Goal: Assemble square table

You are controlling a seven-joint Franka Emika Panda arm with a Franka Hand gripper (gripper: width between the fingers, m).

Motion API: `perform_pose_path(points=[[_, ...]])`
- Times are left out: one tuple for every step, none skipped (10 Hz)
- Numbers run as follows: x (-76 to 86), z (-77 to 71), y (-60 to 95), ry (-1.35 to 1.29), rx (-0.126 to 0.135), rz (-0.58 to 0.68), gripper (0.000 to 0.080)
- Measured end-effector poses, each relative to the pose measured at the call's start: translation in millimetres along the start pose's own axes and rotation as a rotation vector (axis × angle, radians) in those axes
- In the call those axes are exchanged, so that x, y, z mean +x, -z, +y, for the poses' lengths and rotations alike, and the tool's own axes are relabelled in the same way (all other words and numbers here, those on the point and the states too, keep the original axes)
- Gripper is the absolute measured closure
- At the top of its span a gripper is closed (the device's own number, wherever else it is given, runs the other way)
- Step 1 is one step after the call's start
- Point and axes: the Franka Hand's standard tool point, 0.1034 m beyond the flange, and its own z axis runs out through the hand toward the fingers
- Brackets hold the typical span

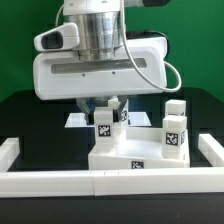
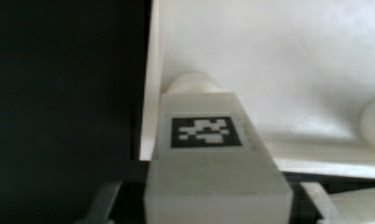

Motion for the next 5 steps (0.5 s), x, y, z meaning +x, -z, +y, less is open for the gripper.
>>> perform_pose_path(points=[[0.0,-0.4,0.0,-0.053,0.0,0.0,0.0509],[-0.1,-1.2,-0.1,-0.107,0.003,0.0,0.0509],[-0.6,-3.5,-0.5,-0.207,0.009,0.0,0.0509],[-1.1,-5.9,-1.1,-0.301,0.009,0.006,0.0508],[-0.4,-6.9,-1.3,-0.357,0.01,0.013,0.0508]])
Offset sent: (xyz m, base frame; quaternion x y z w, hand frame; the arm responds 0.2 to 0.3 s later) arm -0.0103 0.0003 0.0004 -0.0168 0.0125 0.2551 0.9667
